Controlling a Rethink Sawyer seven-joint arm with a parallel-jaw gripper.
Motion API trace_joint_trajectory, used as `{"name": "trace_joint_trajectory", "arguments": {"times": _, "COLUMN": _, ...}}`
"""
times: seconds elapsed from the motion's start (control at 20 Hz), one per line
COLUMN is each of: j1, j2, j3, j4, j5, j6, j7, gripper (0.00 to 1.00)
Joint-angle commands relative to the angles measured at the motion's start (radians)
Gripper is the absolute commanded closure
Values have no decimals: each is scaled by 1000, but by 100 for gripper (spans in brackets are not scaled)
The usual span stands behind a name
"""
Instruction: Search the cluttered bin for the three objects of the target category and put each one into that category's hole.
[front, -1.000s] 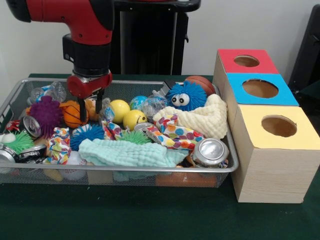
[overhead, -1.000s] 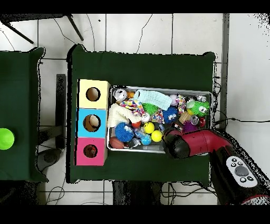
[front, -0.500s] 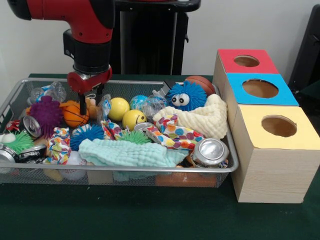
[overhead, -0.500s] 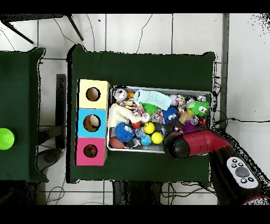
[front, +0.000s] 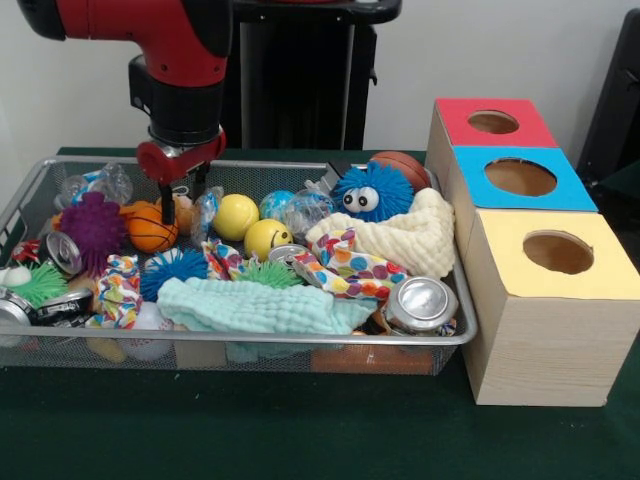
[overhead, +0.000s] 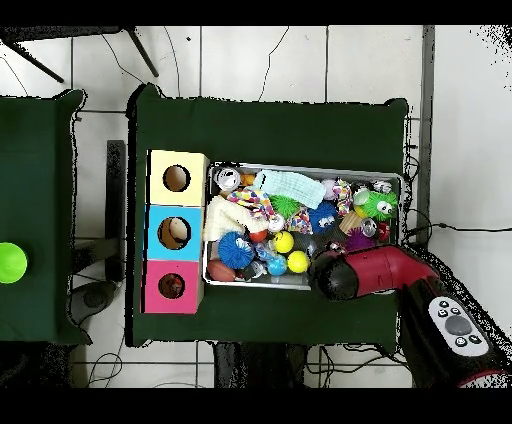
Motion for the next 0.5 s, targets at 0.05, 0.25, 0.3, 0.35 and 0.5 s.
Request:
{"name": "trace_joint_trajectory", "arguments": {"times": 0.05, "j1": 21, "j2": 22, "j3": 44, "j4": 52, "j5": 13, "j6": 84, "j7": -42, "gripper": 0}}
{"name": "trace_joint_trajectory", "arguments": {"times": 0.25, "j1": 31, "j2": 20, "j3": 27, "j4": 52, "j5": 20, "j6": 68, "j7": 8, "gripper": 0}}
{"name": "trace_joint_trajectory", "arguments": {"times": 0.3, "j1": 38, "j2": 6, "j3": 18, "j4": 58, "j5": 29, "j6": 74, "j7": 27, "gripper": 0}}
{"name": "trace_joint_trajectory", "arguments": {"times": 0.35, "j1": 41, "j2": -2, "j3": 12, "j4": 62, "j5": 34, "j6": 77, "j7": 37, "gripper": 0}}
{"name": "trace_joint_trajectory", "arguments": {"times": 0.5, "j1": 66, "j2": -28, "j3": -37, "j4": 65, "j5": 47, "j6": 73, "j7": 120, "gripper": 0}}
